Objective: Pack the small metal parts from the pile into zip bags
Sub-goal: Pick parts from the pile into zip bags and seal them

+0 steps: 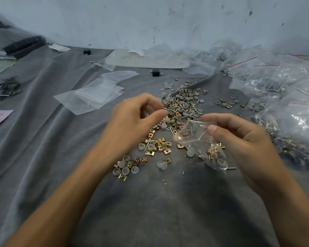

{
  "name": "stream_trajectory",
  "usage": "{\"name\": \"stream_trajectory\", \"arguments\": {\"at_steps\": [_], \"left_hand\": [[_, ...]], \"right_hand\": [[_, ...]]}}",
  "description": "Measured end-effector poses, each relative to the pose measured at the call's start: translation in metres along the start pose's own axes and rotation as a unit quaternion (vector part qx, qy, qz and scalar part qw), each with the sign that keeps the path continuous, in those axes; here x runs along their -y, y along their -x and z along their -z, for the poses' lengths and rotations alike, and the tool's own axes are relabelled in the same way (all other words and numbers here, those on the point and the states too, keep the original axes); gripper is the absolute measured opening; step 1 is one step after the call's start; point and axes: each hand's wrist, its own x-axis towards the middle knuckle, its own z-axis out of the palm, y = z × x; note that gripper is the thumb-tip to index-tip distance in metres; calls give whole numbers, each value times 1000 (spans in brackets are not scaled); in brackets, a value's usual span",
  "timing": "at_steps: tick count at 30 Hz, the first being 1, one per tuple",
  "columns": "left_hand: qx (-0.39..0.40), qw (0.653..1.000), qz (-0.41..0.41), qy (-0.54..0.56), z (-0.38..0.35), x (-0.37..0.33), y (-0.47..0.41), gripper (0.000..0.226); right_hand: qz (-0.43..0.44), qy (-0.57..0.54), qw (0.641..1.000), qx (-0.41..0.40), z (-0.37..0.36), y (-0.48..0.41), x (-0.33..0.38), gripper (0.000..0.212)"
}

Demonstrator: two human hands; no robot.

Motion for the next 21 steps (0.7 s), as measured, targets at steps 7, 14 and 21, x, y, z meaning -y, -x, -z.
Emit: {"name": "stream_trajectory", "arguments": {"at_steps": [7, 14, 21], "left_hand": [[181, 924, 99, -323, 3, 34, 11, 10], [131, 911, 52, -388, -14, 33, 12, 12], [121, 886, 57, -443, -8, 36, 8, 16]], "right_hand": [[3, 7, 1000, 6, 0, 0, -1, 25], [3, 9, 1000, 11, 0, 1, -1, 27], [-2, 0, 1000, 16, -1, 0, -1, 27]]}}
